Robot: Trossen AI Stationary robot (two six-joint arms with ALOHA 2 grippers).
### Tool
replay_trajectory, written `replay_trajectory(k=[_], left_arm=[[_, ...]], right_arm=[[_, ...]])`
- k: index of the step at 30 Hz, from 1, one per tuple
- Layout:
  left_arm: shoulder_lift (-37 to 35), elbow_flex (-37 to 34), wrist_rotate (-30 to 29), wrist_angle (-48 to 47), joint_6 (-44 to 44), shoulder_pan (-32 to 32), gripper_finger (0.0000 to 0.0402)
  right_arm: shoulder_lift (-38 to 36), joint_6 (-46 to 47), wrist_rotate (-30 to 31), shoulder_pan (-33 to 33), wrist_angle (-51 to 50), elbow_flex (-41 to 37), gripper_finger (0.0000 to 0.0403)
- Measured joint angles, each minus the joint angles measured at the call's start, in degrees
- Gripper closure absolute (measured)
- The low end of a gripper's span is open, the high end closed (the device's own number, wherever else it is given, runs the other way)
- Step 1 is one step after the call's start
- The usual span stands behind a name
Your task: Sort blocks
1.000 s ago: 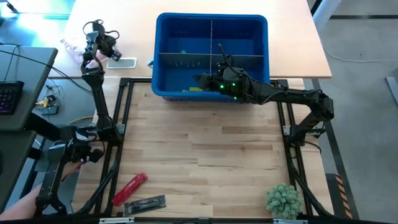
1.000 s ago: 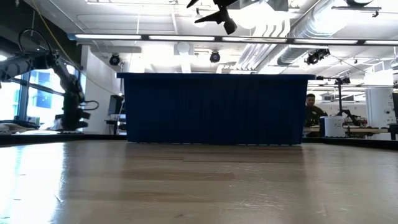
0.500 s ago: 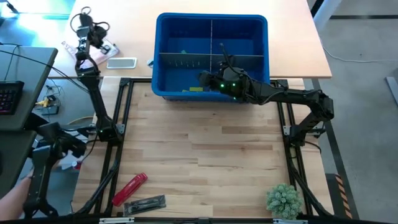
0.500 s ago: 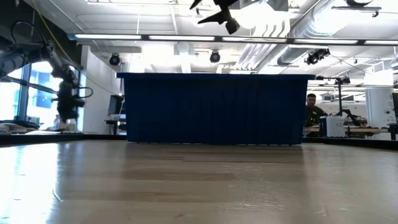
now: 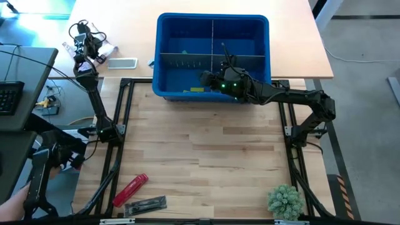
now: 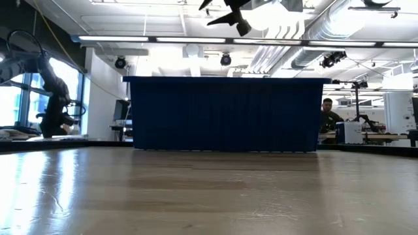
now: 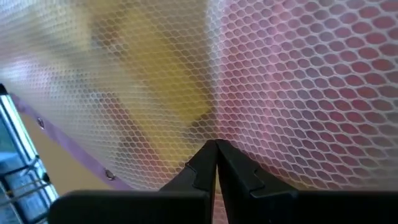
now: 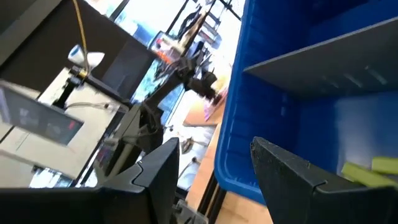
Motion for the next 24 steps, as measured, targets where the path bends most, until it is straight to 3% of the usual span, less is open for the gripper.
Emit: replay_trajectory(k=[5,11,17,20,24], left_arm=[[-0.59,-0.03,3.59,-1.86,-0.02,-1.04,0.0401],[-2.26,-0.28,11.94,-6.26,-0.30,-5.35,0.0401],[-7.42,-0.38,25.37,-8.46,0.49,-6.31,0.0401],[-8.90,-0.29,23.92,-5.46,0.59,-6.15,0.0401],[-8.50,-0.31,16.83,-1.08,1.39,-3.74,0.0401]], right_arm=[[0.00,0.00,-1.80,0.00,0.01,-0.01,0.0217],[0.00,0.02,-1.80,-0.02,0.02,0.00,0.0217],[0.00,0.02,-1.89,-0.02,0.36,-0.01,0.0217],[0.00,-0.30,-1.62,-0.02,0.04,-0.01,0.0217],[0.00,-0.35,-0.93,-0.02,-0.36,0.00,0.0217]])
